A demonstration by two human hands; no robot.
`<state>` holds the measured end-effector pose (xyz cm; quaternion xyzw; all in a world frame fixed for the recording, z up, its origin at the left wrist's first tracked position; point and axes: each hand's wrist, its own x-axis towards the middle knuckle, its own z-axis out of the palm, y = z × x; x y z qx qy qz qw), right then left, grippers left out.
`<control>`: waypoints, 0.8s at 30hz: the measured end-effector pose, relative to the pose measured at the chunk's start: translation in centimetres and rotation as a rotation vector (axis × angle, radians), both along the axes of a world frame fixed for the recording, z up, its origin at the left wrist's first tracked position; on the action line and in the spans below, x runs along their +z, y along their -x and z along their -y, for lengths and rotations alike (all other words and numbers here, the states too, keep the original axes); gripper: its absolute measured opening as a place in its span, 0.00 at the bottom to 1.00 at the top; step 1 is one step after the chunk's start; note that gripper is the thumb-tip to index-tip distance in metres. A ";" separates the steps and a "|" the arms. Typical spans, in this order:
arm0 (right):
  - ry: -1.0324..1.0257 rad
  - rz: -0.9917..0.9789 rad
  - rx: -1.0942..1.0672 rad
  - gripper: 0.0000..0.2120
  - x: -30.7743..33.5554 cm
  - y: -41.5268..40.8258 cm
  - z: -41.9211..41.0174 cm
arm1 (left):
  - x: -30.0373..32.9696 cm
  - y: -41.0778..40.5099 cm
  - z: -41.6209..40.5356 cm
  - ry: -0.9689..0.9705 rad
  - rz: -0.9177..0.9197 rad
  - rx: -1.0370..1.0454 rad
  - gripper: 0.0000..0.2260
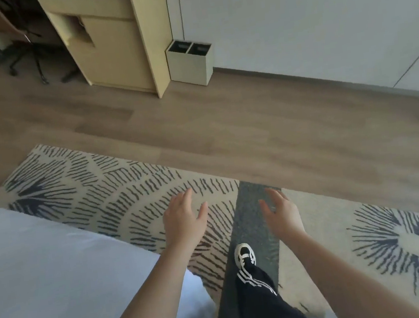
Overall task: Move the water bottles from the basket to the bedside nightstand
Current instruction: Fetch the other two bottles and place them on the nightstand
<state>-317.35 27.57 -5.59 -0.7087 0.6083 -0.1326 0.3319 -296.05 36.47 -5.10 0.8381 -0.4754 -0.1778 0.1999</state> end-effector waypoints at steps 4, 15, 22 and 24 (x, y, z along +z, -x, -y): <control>0.070 -0.021 0.162 0.21 1.6 -5.6 12.1 | 1.2 -3.9 9.0 -0.009 0.004 0.130 0.28; 0.073 0.129 0.604 0.19 4.1 -29.3 26.1 | 3.8 -18.6 18.8 0.020 0.015 0.503 0.27; 0.061 0.096 0.745 0.19 1.4 -45.7 32.9 | 2.1 -33.9 22.6 -0.006 -0.027 0.687 0.27; 0.046 0.093 0.748 0.19 2.4 -51.6 35.0 | 3.3 -39.6 24.0 -0.017 -0.026 0.696 0.27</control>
